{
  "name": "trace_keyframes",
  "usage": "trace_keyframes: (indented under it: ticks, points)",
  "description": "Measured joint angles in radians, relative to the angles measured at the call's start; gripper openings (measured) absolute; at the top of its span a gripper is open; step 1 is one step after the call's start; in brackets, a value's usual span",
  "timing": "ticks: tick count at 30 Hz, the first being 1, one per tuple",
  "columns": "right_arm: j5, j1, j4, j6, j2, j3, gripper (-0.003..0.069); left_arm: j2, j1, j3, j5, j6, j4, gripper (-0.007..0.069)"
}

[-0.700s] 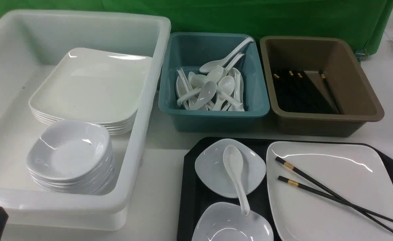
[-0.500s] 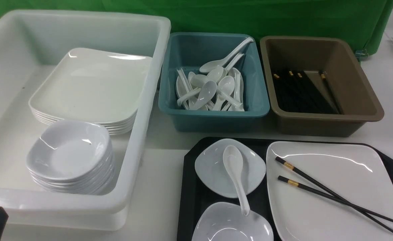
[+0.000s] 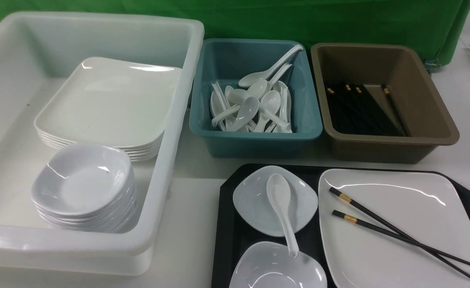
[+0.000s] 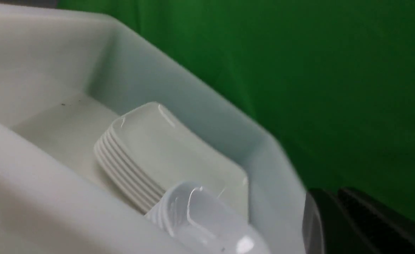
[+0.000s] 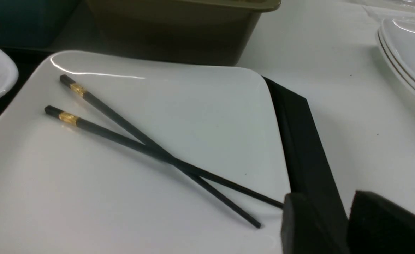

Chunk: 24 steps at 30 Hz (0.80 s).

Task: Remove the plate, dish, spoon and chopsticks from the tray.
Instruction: Use the right arm to grab a pair of chopsticks from the plate

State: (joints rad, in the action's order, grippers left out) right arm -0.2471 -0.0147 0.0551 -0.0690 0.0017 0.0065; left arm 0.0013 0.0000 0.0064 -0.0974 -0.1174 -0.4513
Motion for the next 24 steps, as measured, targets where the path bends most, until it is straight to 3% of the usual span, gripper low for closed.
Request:
trace_keyframes:
  ticks: [6, 9, 13, 18, 23, 24]
  points:
    - [0.005, 0.0, 0.0, 0.0, 0.0, 0.0, 0.0242, 0.0, 0.0, 0.0, -0.19, -0.091, -0.026, 0.0017]
    - [0.031, 0.0, 0.0, -0.007, 0.0, 0.0, 0.0242, 0.0, 0.0, 0.0, -0.413, -0.234, 0.004, 0.0017]
    - [0.123, 0.0, -0.01, 0.052, 0.0, 0.0, 0.0242, -0.001, 0.0, -0.046, -0.457, -0.333, 0.078, 0.0017]
    - [0.41, 0.0, -0.034, 0.381, 0.0, 0.0, 0.0242, 0.073, 0.0, -0.355, -0.131, -0.38, 0.283, 0.0017]
    - [0.593, 0.0, -0.037, 0.424, 0.0, 0.0, 0.0242, 0.272, 0.0, -0.665, 0.218, -0.359, 0.373, 0.0017]
    - [0.628, 0.0, -0.037, 0.406, 0.0, 0.0, 0.0242, 0.376, 0.0, -0.787, 0.422, -0.275, 0.368, 0.0017]
